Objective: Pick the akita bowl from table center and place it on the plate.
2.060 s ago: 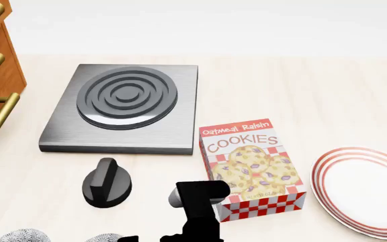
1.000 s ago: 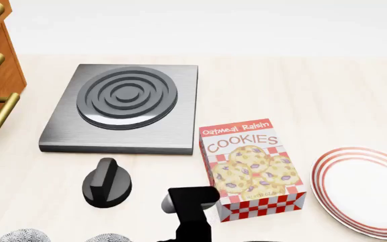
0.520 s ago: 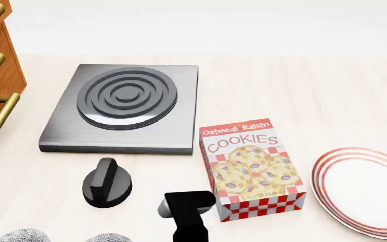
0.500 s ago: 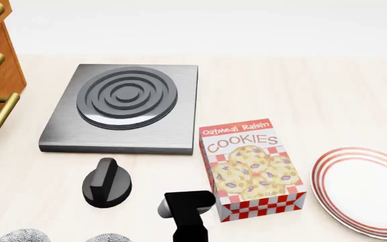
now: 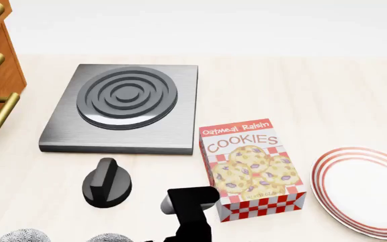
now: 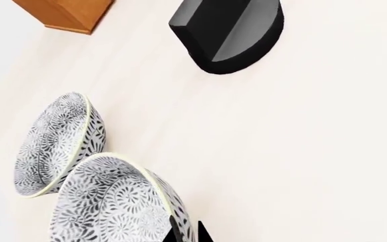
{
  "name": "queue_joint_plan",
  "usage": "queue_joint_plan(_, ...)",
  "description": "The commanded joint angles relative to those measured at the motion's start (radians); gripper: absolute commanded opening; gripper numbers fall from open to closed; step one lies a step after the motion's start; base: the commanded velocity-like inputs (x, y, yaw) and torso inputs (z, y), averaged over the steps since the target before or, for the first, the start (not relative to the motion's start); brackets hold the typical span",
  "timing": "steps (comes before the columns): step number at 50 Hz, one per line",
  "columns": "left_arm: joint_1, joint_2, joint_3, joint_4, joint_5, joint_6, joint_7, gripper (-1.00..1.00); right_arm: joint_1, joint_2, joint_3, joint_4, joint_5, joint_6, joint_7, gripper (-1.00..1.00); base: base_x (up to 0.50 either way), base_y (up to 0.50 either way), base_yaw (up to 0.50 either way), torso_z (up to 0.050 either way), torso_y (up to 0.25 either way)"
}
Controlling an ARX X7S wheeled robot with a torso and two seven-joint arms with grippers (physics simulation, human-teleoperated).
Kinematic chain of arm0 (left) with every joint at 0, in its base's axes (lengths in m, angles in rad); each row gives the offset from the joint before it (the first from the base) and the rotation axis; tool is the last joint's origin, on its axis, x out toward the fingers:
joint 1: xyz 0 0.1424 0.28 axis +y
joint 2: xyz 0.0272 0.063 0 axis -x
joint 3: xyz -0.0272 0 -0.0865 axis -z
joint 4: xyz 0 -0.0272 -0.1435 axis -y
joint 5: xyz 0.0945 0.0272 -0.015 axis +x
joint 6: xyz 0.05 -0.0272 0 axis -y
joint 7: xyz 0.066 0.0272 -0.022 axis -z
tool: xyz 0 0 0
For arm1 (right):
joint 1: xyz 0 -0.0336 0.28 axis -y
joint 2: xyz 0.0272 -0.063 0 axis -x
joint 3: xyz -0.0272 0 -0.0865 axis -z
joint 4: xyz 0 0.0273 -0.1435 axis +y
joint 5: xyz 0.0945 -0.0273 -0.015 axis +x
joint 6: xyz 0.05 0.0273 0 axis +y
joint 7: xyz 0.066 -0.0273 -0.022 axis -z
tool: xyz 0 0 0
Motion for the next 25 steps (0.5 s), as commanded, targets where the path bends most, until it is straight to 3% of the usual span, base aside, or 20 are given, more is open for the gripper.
queue_joint_plan(1, 0.001, -0.002, 0.007, 0.001, 0.000, 0.003, -0.003, 1.00, 0.000, 0.026, 0.052, -0.089, 0.044, 0.010, 0.059, -1.00, 0.00, 0.00, 0.00, 0.000, 0.000)
queue_joint_plan(12, 0.000, -0.008, 0.010, 0.008, -0.010, -0.002, -0.009, 1.00, -0.021, 0.139, 0.165, -0.584, 0.071, -0.011, 0.278, -1.00, 0.00, 0.00, 0.00, 0.000, 0.000)
queue_joint_plan(19, -0.002, -0.013, 0.012, 0.020, -0.021, -0.005, -0.014, 1.00, 0.022, 0.214, 0.251, -0.773, 0.113, 0.012, 0.368, -1.00, 0.00, 0.00, 0.00, 0.000, 0.002)
queue_joint_plan(25, -0.005, -0.017, 0.016, 0.025, -0.025, -0.006, -0.015, 1.00, 0.080, 0.317, 0.233, -0.863, 0.064, 0.058, 0.398, -1.00, 0.00, 0.00, 0.00, 0.000, 0.000)
